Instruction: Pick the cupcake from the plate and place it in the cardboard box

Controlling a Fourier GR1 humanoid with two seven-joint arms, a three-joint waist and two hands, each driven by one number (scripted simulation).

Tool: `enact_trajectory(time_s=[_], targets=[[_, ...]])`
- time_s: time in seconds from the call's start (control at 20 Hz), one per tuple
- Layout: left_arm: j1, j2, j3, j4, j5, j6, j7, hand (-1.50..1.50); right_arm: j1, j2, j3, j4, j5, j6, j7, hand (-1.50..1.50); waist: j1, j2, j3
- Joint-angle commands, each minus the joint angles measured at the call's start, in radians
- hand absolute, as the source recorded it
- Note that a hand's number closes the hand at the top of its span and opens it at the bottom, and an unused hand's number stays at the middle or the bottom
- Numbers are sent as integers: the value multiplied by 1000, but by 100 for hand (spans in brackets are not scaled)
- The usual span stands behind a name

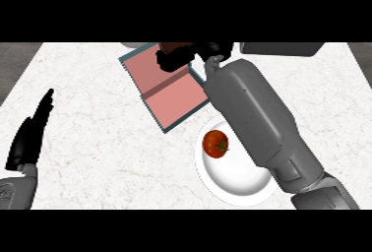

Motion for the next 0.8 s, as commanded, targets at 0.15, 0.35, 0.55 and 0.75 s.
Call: enact_trajectory(time_s=[0.15,0.35,0.55,0.75], targets=[[-54,22,-4,-1,8,-44,24,0,-133,2,32,321,-123,-165,-73,150,45,14,-1],[-25,13,-7,8,3,-35,-35,0,-184,2,40,462,-90,-165,-77,150,61,19,-2],[-67,24,-10,-1,3,-48,-12,0,-173,2,-33,532,-155,-239,-74,-150,78,29,0],[-91,-5,-19,51,-19,-15,-14,0,-196,2,-52,579,-236,-203,-82,-150,79,31,-1]])
